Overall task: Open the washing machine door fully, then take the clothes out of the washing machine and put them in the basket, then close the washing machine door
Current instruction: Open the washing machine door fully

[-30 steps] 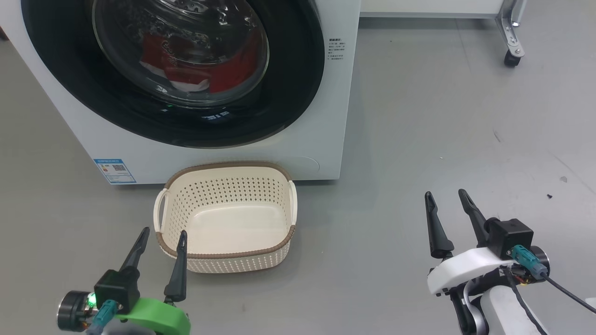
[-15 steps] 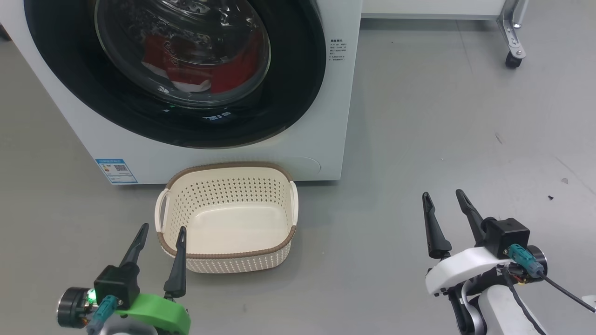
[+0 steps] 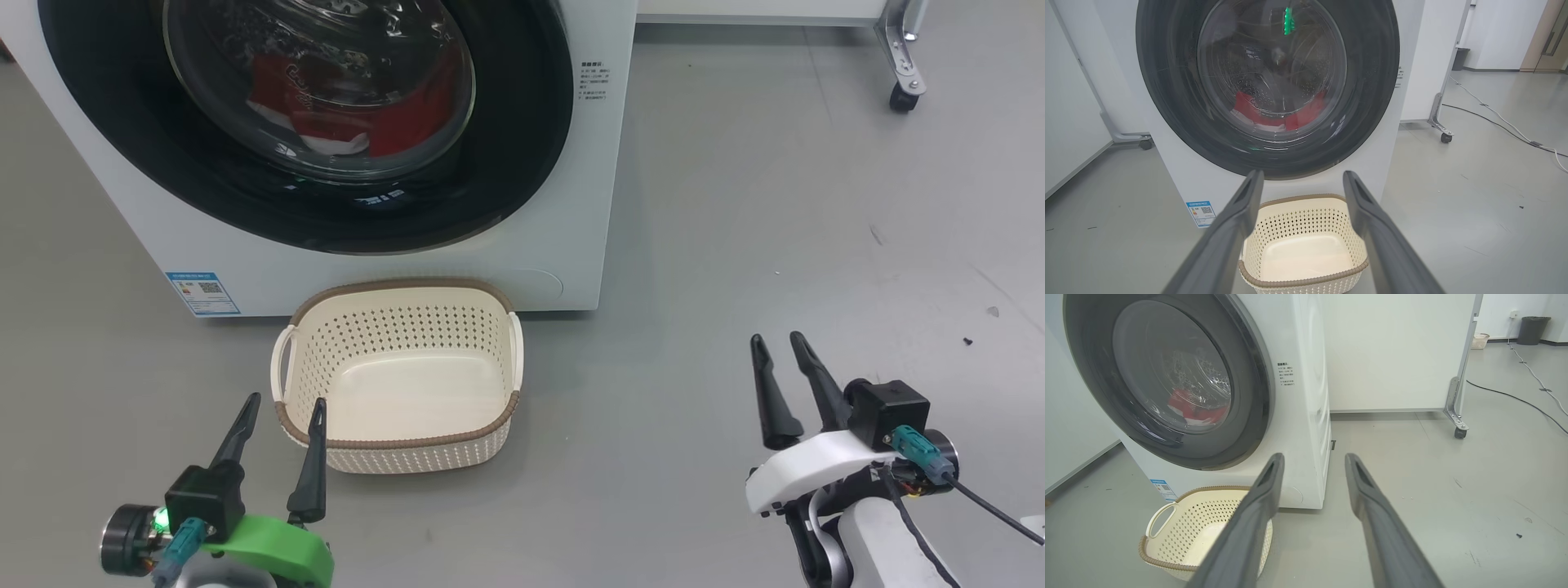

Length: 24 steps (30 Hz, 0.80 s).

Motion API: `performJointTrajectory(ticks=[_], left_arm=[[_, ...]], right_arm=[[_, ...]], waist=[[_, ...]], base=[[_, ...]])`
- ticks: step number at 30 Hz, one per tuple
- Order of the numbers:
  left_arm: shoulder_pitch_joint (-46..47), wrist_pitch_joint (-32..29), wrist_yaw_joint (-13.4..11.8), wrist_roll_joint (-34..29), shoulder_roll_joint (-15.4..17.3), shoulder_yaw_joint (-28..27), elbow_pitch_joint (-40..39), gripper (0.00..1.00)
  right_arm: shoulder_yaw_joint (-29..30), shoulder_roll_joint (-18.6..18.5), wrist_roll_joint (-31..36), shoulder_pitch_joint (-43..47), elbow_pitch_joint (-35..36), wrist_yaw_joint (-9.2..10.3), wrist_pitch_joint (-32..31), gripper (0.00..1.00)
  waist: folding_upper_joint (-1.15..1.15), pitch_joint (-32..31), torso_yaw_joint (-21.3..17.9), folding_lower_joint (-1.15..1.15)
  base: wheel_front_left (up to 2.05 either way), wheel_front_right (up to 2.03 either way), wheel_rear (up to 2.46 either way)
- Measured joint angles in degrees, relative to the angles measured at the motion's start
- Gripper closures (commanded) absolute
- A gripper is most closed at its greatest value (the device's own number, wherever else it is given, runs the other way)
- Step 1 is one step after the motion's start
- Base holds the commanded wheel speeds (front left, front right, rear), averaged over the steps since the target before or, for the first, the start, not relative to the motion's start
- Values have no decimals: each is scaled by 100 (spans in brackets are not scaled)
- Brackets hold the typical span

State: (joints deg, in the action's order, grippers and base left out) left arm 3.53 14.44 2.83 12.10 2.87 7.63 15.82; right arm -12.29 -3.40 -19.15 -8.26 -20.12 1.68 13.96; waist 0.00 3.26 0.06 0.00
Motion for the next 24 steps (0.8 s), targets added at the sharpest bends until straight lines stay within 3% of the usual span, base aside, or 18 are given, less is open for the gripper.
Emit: performJointTrajectory(ticks=[13, 24], left_arm=[[104, 0, 49, -2, -5, 33, -56, 0], [315, 0, 109, -10, -14, 186, -175, 0]], right_arm=[[278, 25, -445, -89, 157, 48, 5, 100], [960, 66, -2161, -653, 457, -189, -24, 100]], waist=[[0, 278, 71, 0], [0, 761, 231, 0]], base=[[0, 0, 0], [0, 0, 0]])
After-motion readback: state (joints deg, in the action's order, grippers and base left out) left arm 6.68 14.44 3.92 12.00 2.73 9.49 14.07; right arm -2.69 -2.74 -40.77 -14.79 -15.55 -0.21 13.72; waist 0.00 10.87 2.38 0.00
